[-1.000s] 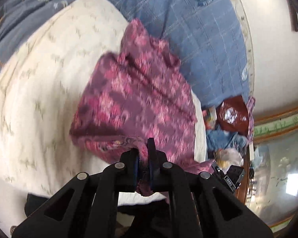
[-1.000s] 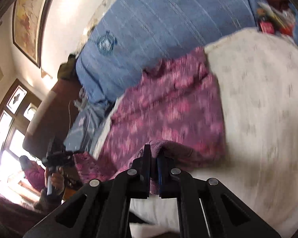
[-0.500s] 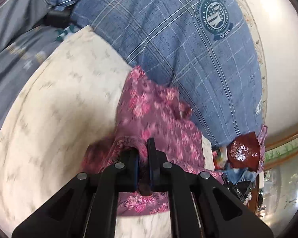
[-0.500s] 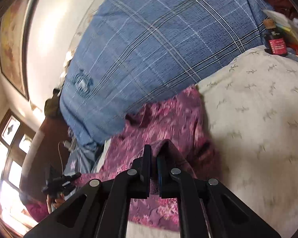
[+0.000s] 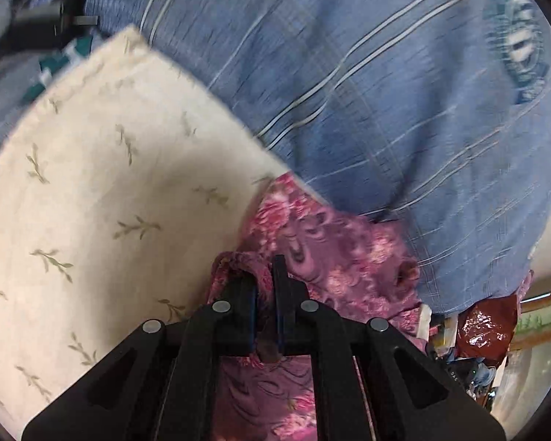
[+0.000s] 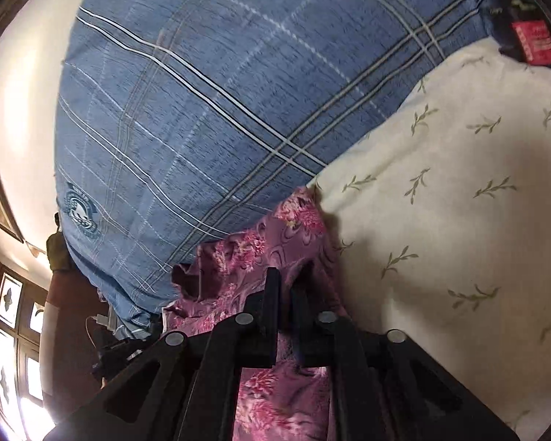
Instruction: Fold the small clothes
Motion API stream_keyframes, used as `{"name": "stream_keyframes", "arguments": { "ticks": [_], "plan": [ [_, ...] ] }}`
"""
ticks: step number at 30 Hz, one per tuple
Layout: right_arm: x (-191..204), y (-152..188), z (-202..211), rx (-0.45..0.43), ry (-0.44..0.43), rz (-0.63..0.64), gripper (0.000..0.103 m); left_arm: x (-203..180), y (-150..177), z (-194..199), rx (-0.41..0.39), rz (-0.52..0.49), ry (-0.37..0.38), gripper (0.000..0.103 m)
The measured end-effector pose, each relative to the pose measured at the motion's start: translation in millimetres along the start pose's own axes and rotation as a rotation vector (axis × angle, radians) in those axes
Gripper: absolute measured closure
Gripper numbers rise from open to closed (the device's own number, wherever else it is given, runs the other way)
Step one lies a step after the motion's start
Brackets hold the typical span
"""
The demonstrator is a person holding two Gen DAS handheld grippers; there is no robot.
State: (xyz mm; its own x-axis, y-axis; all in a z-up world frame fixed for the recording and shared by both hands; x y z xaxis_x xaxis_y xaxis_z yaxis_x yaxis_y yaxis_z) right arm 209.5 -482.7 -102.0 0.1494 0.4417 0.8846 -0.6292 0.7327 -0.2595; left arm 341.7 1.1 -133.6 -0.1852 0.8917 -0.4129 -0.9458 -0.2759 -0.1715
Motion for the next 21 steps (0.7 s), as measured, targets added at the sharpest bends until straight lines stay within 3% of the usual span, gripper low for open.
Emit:
{"name": "stream_keyframes", "arguments": {
  "ticks": [5,8,11,13,15,16,18,19,21],
  "plan": [
    [14,0,0,0.021,-0.057,0.009,0.084,-6,2,10,0.003,-0.009,0.058,0.095],
    [18,0,-3,0.050,-0.119,-0.071,0.067,-10,-3,16,0.011,0.017,0.095,0.094],
    [25,2,-7,0.079,-0.195,-0.127,0.063,-15,-13,20,0.020,0.035,0.137,0.094],
    [30,-12,-4,0.017,-0.262,-0.150,0.064,-16,-26,20,0.022,0.081,0.170,0.094],
    [25,-37,11,-0.152,-0.287,-0.161,0.064,-9,-37,19,0.030,0.159,0.203,0.094],
    [18,-46,18,-0.206,-0.271,-0.176,0.064,-7,-40,16,0.048,0.172,0.208,0.094],
    [2,-52,21,-0.215,-0.192,-0.206,0.064,-5,-42,9,0.094,0.160,0.189,0.094],
    [-1,-50,20,-0.188,-0.154,-0.202,0.064,-3,-42,8,0.105,0.150,0.182,0.093],
    [3,-36,14,-0.087,-0.087,-0.137,0.063,-5,-39,11,0.115,0.101,0.190,0.079]
  ]
}}
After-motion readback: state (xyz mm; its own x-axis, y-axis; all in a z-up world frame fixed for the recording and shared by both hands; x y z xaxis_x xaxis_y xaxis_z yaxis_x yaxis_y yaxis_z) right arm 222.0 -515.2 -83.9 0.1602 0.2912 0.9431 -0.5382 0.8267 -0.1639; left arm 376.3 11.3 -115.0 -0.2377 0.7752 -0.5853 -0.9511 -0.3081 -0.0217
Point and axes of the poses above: each gripper's, at about its wrist camera, not at the fingertips, and z roughly against the way its jaws point, x to its left, y to its underside, the point moved 7 cm from there along -z, roughly the way its jaws point, and after that the axes turned 14 degrees about -y, right-handed, at the moved point
